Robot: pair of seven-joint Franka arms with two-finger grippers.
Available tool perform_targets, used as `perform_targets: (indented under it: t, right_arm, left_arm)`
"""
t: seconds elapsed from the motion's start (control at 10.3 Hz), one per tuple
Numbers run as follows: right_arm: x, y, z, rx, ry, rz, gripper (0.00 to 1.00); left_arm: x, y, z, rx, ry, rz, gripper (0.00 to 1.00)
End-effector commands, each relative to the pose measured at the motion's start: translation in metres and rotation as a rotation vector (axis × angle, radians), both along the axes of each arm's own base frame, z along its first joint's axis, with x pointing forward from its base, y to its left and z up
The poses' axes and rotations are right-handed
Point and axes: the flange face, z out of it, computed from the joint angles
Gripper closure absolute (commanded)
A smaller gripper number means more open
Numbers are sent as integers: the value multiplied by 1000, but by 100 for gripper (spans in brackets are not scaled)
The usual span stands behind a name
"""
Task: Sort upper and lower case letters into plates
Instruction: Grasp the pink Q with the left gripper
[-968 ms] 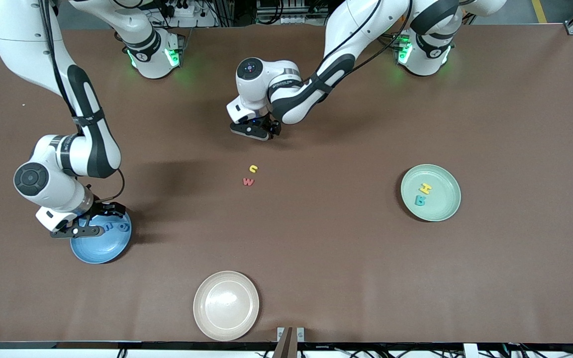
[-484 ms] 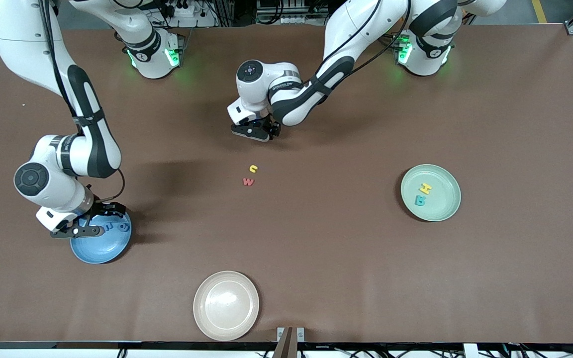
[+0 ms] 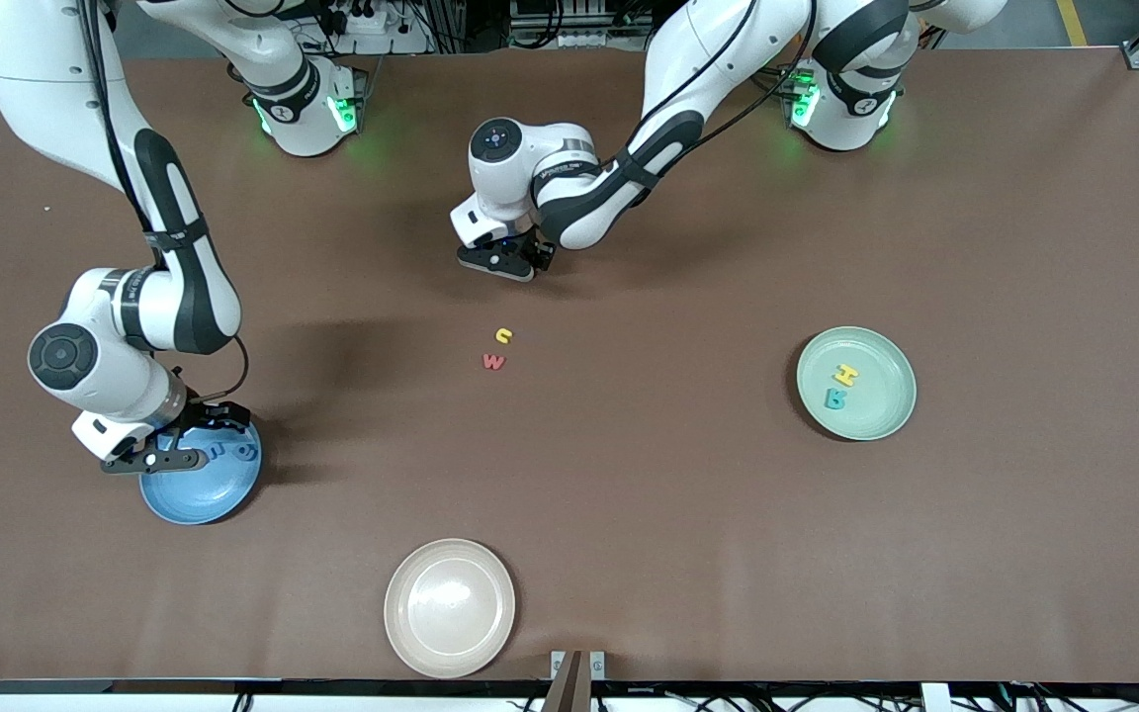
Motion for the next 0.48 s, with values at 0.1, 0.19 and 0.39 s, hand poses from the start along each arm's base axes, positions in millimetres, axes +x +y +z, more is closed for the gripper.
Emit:
perform_targets:
  t: [0.1,0.19,0.39]
  right_arm:
    - [2,7,4,5,3,5,0]
    - [3,9,6,6,-2,5,0]
    - [5,30,8,39,-9,17,0]
  left_arm:
    - [2,-3,0,-6,-20,4,100]
    - [9,-2,9,-16,-30,14,100]
    - [37,8,37,-34,-55,60,100]
